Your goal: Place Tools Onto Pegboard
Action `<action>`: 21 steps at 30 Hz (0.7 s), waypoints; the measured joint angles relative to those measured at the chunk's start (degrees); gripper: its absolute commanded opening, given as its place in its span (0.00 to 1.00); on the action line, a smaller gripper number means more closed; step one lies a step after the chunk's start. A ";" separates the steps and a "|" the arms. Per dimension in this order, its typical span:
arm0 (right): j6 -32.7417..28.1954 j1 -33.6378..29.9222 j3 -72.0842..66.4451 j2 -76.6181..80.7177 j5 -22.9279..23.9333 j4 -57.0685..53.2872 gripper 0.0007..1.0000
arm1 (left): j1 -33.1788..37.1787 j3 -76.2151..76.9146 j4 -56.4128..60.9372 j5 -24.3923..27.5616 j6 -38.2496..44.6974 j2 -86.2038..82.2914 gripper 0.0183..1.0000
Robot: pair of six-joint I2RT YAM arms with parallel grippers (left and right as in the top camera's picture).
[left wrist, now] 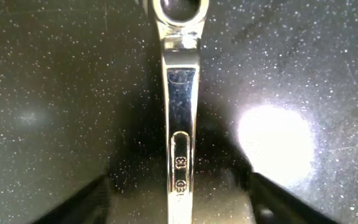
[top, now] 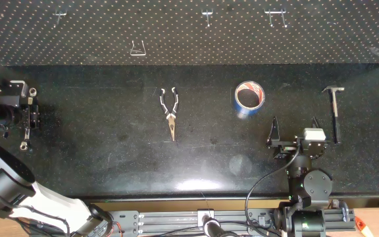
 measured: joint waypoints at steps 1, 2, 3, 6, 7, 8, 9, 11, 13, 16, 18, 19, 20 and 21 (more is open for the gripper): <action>0.00 0.00 0.00 0.00 0.00 -0.02 1.00 | 0.00 0.00 -0.11 0.04 0.11 0.00 0.56; 0.00 0.02 0.00 0.00 0.00 -0.02 1.00 | 0.00 0.00 -0.13 0.04 0.07 0.00 0.53; 0.00 0.02 0.00 0.00 0.00 -0.02 1.00 | 0.00 0.00 -0.15 0.00 0.04 0.00 0.51; 0.00 0.00 0.00 0.00 0.00 -0.02 1.00 | 0.00 0.00 -0.33 0.02 0.04 0.00 0.47; 0.00 0.00 0.00 0.00 0.00 -0.02 1.00 | 0.00 0.00 -0.33 0.02 0.02 0.00 0.45; 0.00 0.02 0.00 0.00 0.00 -0.02 1.00 | 0.00 0.00 -0.33 0.02 0.02 0.00 0.44; 0.00 0.00 0.00 0.00 0.00 0.00 1.00 | 0.00 0.00 -0.33 0.02 0.02 0.00 0.40; 0.00 0.00 0.00 0.00 0.00 0.00 1.00 | 0.00 0.00 -0.33 0.02 0.02 0.00 0.38; 0.00 0.00 0.00 0.00 0.00 -0.02 1.00 | 0.00 0.00 -0.35 0.02 0.02 0.00 0.37; 0.00 0.02 0.00 0.00 0.00 -0.02 1.00 | 0.00 0.00 -0.37 0.02 0.02 0.00 0.39; 0.00 0.02 0.00 0.00 0.00 0.00 1.00 | 0.00 0.00 -0.37 0.02 0.02 0.00 0.39; 0.00 0.02 0.00 0.00 0.00 -0.02 1.00 | 0.00 0.00 -0.37 0.00 0.02 0.00 0.39; 0.00 0.02 0.00 0.00 0.00 -0.02 1.00 | 0.00 0.00 -0.37 0.00 0.00 0.00 0.39; 0.00 0.02 0.00 0.00 0.00 -0.02 1.00 | 0.00 0.00 -0.37 0.00 0.02 0.00 0.39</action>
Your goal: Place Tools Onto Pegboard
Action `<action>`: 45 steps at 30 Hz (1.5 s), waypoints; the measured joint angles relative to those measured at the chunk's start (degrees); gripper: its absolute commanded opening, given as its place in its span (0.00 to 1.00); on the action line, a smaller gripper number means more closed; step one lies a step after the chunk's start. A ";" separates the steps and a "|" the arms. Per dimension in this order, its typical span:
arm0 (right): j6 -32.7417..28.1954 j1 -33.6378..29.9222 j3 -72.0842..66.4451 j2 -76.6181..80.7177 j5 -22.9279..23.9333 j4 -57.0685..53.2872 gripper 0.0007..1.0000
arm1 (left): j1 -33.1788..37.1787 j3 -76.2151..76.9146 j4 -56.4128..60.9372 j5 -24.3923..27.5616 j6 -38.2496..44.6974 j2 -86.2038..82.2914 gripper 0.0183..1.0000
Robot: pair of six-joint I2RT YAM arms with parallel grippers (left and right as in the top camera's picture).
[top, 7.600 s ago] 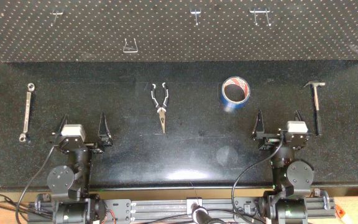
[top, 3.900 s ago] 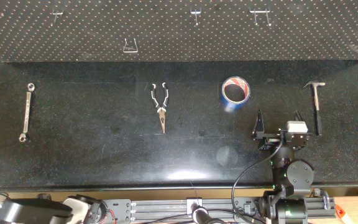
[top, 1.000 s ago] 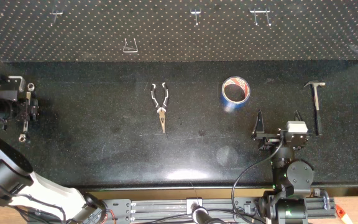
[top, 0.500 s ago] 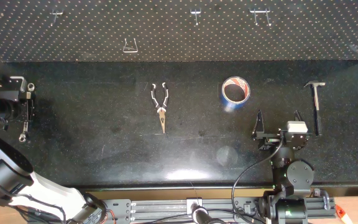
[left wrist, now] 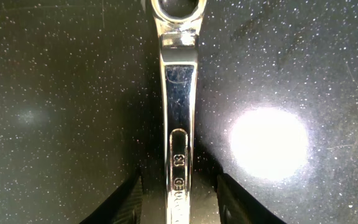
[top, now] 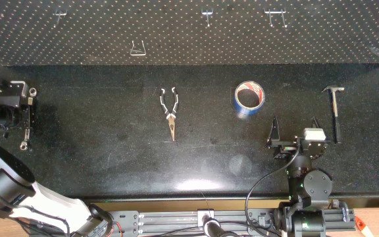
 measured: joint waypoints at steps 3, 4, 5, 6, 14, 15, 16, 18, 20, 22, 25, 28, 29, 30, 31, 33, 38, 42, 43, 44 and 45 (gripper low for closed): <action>0.00 0.00 0.00 0.00 0.00 0.00 1.00 | 0.00 0.00 -0.02 0.00 0.00 0.00 0.34; 0.00 0.00 0.00 0.00 0.00 0.02 1.00 | 0.00 0.00 -0.02 0.00 0.00 0.00 0.32; 0.00 0.00 0.00 0.00 0.00 0.00 1.00 | 0.00 0.00 -0.07 0.00 0.09 0.00 0.31; 0.00 -0.02 0.00 0.00 0.00 0.00 1.00 | 0.00 0.00 -0.17 0.02 0.02 0.00 0.30; 0.00 0.00 0.00 0.00 0.00 0.00 1.00 | 0.00 0.00 -0.20 0.00 -0.02 0.00 0.21; 0.00 0.00 0.00 0.00 0.00 0.00 1.00 | 0.00 0.00 -0.20 0.00 0.00 0.00 0.20; 0.00 0.00 0.00 0.00 0.00 0.02 1.00 | 0.00 0.00 -0.20 0.00 0.00 0.00 0.18; 0.00 -0.02 0.00 0.00 0.00 0.02 1.00 | 0.00 0.00 -0.22 0.00 -0.02 0.00 0.17; 0.00 0.00 0.00 0.00 0.00 0.00 1.00 | 0.00 0.00 -0.22 0.00 0.00 0.00 0.15; 0.00 0.00 0.00 0.00 0.00 0.02 1.00 | 0.00 0.00 -0.20 0.00 0.00 0.00 0.12; 0.00 0.00 0.00 0.00 0.00 0.00 1.00 | 0.00 0.00 -0.20 -0.02 -0.02 0.00 0.11; 0.00 0.00 0.00 0.00 0.00 0.02 1.00 | 0.00 0.00 -0.20 0.00 -0.02 0.00 0.08; 0.00 0.00 0.00 0.00 0.00 0.00 1.00 | 0.00 0.00 -0.20 -0.02 -0.02 0.00 0.07; 0.00 0.00 0.00 0.00 0.00 0.00 1.00 | 0.00 0.00 -0.20 -0.02 -0.20 0.00 0.07; 0.00 0.00 0.00 0.00 0.00 0.00 1.00 | 0.00 0.00 -0.20 0.00 -0.31 0.00 0.07; 0.00 -0.02 0.00 0.00 0.00 0.00 1.00 | 0.00 0.00 -0.20 -0.02 -0.46 0.00 0.07; 0.00 -0.02 0.00 0.00 0.00 0.00 1.00 | 0.00 0.00 -0.20 -0.02 -0.48 0.00 0.07; 0.00 0.00 0.00 0.00 0.00 0.02 1.00 | 0.00 0.00 -0.20 -0.02 -1.20 0.00 0.07; 0.00 0.00 0.00 0.00 0.00 0.02 1.00 | 0.00 0.00 -0.17 -0.02 -1.33 0.00 0.07; 0.00 0.00 0.00 0.00 0.00 0.00 1.00 | 0.00 0.00 -0.17 -0.02 -1.33 0.00 0.07; 0.00 0.00 0.00 0.00 0.00 0.02 1.00 | 0.00 0.00 -0.17 -0.02 -1.36 0.00 0.07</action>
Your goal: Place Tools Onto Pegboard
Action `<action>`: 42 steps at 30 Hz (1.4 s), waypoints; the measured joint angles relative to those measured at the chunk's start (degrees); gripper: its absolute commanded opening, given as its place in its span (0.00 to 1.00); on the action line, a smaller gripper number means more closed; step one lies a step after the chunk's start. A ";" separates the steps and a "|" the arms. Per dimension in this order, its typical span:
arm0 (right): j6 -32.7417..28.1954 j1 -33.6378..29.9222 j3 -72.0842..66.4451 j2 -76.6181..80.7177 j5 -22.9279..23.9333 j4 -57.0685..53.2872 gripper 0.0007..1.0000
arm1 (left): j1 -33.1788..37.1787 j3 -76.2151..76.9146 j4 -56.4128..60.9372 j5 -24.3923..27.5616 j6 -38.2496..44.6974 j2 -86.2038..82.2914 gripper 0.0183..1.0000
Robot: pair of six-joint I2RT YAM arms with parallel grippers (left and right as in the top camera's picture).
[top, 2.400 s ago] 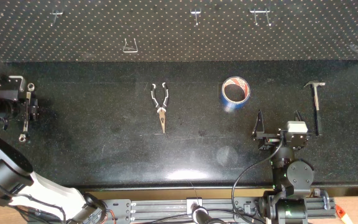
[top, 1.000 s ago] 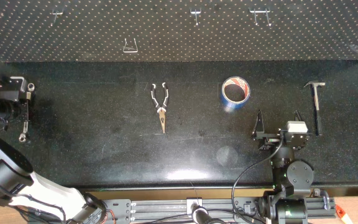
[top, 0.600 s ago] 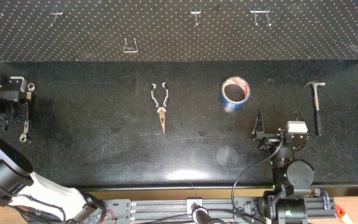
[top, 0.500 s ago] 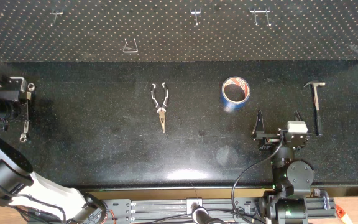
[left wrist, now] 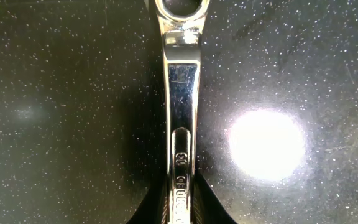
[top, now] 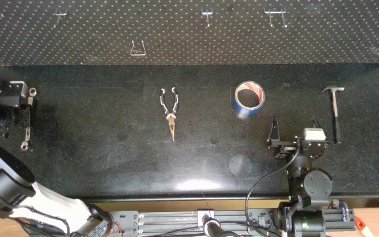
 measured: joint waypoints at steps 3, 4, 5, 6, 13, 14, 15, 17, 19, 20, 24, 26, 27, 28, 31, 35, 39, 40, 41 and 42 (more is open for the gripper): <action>0.00 0.00 0.00 0.00 0.00 0.00 1.00 | 0.00 0.00 0.00 0.00 -0.17 0.00 0.07; 0.00 -0.02 0.00 0.00 0.00 0.00 1.00 | 0.00 0.00 0.00 0.00 -0.17 0.00 0.07; 0.00 0.00 0.00 0.00 0.00 0.00 1.00 | 0.00 0.00 0.00 0.00 -0.17 0.00 0.06; 0.00 0.00 0.00 0.00 0.00 -0.02 1.00 | 0.00 0.00 0.00 0.00 -0.17 0.00 0.06; 0.00 0.00 0.00 0.00 0.00 -0.02 1.00 | 0.00 0.00 0.02 0.00 -0.20 0.00 0.03; 0.00 0.00 0.00 0.00 0.00 0.00 1.00 | 0.00 0.00 0.00 0.00 -0.20 0.00 0.02; 0.00 0.00 0.00 0.00 0.00 -0.02 1.00 | 0.00 0.00 0.02 0.00 -0.20 0.00 0.01; 0.00 0.00 0.00 0.00 0.00 0.00 1.00 | 0.00 0.00 0.02 0.00 -0.20 0.00 0.01; 0.00 0.00 0.00 0.00 0.00 -0.02 1.00 | 0.00 0.00 0.02 0.00 -0.20 0.00 0.01; 0.00 0.00 0.00 0.00 0.00 -0.02 1.00 | 0.00 0.00 0.02 0.00 -0.20 0.00 0.01; 0.00 -0.02 0.00 0.00 0.00 0.00 1.00 | 0.00 0.00 0.02 0.00 -0.20 0.00 0.01; 0.00 0.00 0.00 0.00 0.00 0.00 1.00 | 0.00 0.00 0.00 0.00 -0.20 0.00 0.01; 0.00 0.00 0.00 0.00 0.00 -0.02 1.00 | 0.00 0.00 0.00 0.00 -0.20 0.00 0.01; 0.00 0.00 0.00 0.00 0.00 -0.02 1.00 | 0.00 0.00 0.00 0.00 -0.20 0.00 0.01; 0.00 -0.02 0.00 0.00 0.00 -0.02 1.00 | 0.00 0.00 -0.04 0.00 -0.20 0.00 0.01; 0.00 0.00 0.00 0.00 0.00 0.00 1.00 | 0.00 0.00 -0.09 0.00 -0.20 -0.04 0.01; 0.00 -0.02 0.00 0.00 0.00 -0.02 1.00 | 0.00 -0.07 -0.70 -0.04 -0.59 -0.59 0.01; 0.00 0.00 0.00 0.00 0.00 0.00 1.00 | 0.00 -0.15 -0.94 -0.04 -0.61 -1.03 0.01; 0.00 -0.02 0.00 0.00 0.00 -0.02 1.00 | 0.00 -0.28 -1.38 -0.07 -0.61 -1.97 0.01; 0.00 -0.02 0.00 0.00 0.00 -0.02 1.00 | 0.00 -0.35 -1.62 -0.07 -0.63 -2.86 0.01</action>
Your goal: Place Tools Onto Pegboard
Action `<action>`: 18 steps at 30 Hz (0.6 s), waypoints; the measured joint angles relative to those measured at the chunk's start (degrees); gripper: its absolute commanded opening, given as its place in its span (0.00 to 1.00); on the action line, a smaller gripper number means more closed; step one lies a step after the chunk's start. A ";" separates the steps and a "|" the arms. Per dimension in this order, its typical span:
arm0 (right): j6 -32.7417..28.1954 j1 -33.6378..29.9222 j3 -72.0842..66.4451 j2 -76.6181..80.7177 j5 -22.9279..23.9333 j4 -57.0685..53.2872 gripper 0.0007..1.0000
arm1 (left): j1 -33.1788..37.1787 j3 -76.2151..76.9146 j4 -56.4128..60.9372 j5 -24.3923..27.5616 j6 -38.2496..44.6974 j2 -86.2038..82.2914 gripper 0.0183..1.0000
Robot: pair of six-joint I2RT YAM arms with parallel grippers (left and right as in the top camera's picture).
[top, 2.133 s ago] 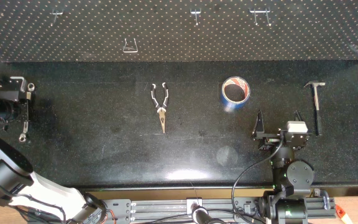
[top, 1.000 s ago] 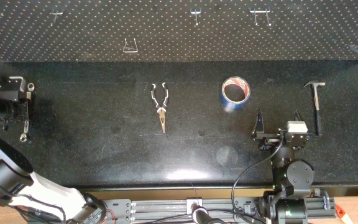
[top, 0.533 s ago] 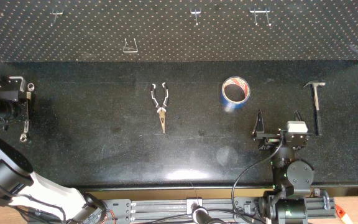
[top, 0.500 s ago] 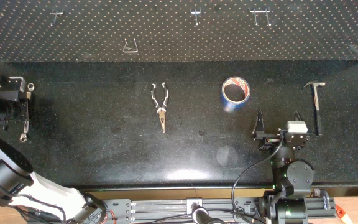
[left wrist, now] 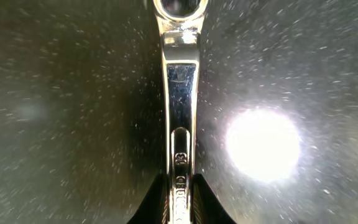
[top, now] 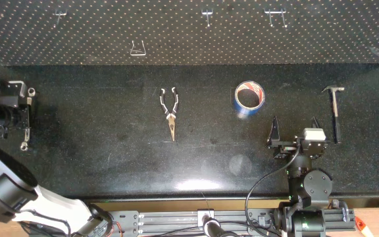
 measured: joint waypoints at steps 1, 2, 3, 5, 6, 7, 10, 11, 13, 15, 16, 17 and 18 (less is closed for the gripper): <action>0.00 0.02 0.00 0.00 0.00 0.02 1.00 | 0.00 -0.04 -0.13 0.00 0.00 -0.94 0.01; 0.00 0.00 0.00 0.00 0.00 0.02 1.00 | 0.00 -0.04 -0.28 0.02 -0.07 -1.81 0.01; 0.00 0.02 0.00 0.00 0.00 0.00 1.00 | 0.00 -0.07 -0.37 0.00 -0.37 -2.93 0.01; 0.00 0.00 0.00 0.00 0.00 0.00 1.00 | 0.00 -0.11 -0.28 0.02 -1.51 -5.75 0.01; 0.00 0.00 0.00 0.00 0.00 0.02 1.00 | 0.00 -0.11 -0.28 0.09 -1.99 -6.80 0.01; 0.00 0.02 0.00 0.00 0.00 0.02 1.00 | 0.00 -0.15 -0.28 0.44 -2.64 -8.70 0.01; 0.00 0.00 0.00 0.00 0.00 0.02 1.00 | 0.00 -0.20 -0.31 1.60 -4.50 -13.14 0.01; 0.00 0.02 0.00 0.00 0.00 0.02 1.00 | 0.00 -0.22 -0.37 1.99 -4.92 -14.58 0.01; 0.00 0.02 0.00 0.00 0.00 0.02 1.00 | 0.00 -0.24 -1.03 2.84 -5.64 -17.97 0.01; 0.00 0.02 0.00 0.00 0.00 0.02 1.00 | -0.04 -0.24 -2.58 4.02 -5.99 -21.27 0.01; 0.00 0.00 0.00 0.00 0.00 0.00 1.00 | -0.07 -0.24 -3.52 4.48 -6.01 -22.43 0.01; 0.00 0.02 0.00 0.00 0.00 0.00 1.00 | -0.07 -0.26 -4.66 4.98 -6.03 -23.67 0.01; 0.00 0.02 0.00 0.00 0.00 0.00 1.00 | -0.07 -0.26 -6.10 5.62 -6.14 -25.53 0.01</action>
